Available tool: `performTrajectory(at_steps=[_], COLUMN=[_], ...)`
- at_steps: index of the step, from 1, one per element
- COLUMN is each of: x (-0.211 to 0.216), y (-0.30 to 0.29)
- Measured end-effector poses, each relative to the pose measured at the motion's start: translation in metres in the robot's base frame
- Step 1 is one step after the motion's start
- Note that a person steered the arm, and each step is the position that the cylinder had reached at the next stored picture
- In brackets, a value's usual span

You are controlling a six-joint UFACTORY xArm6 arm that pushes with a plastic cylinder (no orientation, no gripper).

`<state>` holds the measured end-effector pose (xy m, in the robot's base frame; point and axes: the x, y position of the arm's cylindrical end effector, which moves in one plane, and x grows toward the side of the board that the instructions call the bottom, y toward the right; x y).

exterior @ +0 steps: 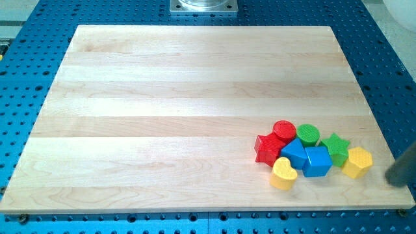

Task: Move the heart top left side corner of the board

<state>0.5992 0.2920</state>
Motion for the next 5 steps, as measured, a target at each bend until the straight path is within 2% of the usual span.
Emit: performTrajectory(at_steps=[1,3,5], x=[0.018,0.019,-0.003], y=[-0.022,-0.125,-0.151])
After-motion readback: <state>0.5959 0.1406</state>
